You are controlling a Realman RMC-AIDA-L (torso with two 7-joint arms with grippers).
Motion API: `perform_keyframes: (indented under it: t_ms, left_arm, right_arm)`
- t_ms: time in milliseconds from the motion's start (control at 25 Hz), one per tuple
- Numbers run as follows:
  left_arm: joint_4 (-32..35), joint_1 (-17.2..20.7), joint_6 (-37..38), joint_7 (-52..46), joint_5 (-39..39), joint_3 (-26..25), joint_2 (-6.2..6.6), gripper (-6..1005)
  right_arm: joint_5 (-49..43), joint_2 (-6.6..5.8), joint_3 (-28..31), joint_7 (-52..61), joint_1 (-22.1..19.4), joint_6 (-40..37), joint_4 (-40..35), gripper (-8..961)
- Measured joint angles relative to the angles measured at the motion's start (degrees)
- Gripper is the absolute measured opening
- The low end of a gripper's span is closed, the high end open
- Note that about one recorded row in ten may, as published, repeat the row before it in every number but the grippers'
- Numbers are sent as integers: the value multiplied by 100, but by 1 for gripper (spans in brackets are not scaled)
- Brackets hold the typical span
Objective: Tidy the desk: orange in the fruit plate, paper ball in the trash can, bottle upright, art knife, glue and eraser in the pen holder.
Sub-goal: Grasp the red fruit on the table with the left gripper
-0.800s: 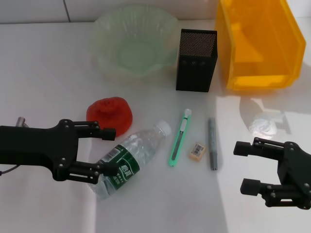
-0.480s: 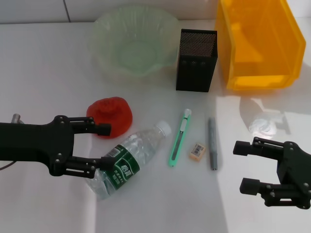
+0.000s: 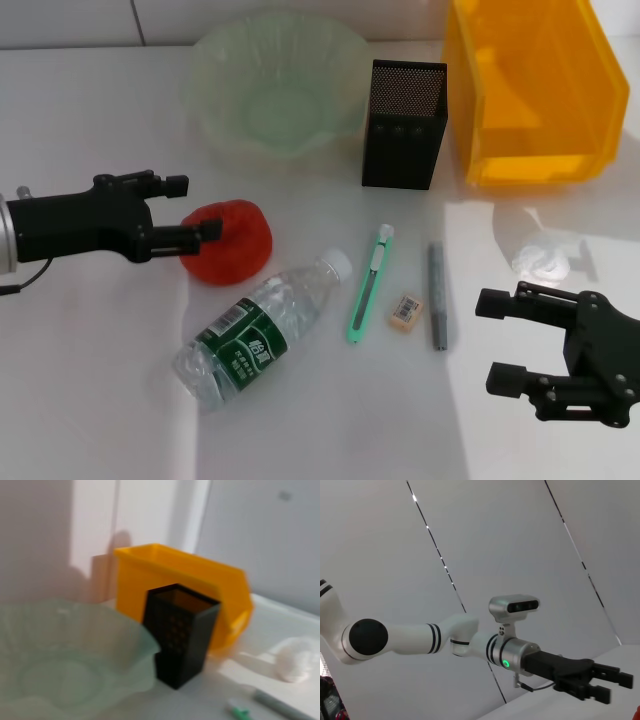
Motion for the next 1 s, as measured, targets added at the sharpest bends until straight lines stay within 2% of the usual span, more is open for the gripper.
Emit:
perform_keyframes:
  t_ms: [40, 160, 200, 400, 600, 800, 1000]
  left_arm:
    - [-28, -25, -1100, -6, 14, 14, -196, 831]
    - [-34, -42, -1415, 41, 23, 14, -266, 831]
    - [-227, -137, -1877, 216, 32, 35, -326, 831]
    - [-638, -300, -2111, 466, 48, 245, -302, 830]
    - [-660, -320, -2427, 555, 51, 723, -322, 829]
    - [-662, -313, -2702, 574, 49, 875, -331, 805]
    - [-632, -250, -2860, 582, -58, 893, -354, 596]
  right_arm:
    - [0, 2, 0, 0, -5, 3, 4, 804]
    - [0, 9, 0, -2, -18, 4, 9, 804]
    - [0, 10, 0, -2, -22, 4, 10, 804]
    - [0, 26, 0, -5, -36, 8, 21, 804]
    - [0, 59, 0, -7, -36, 68, 21, 804]
    - [0, 93, 0, -8, -7, 76, 20, 804]
    - [-1, 94, 0, -6, -13, 76, 20, 804]
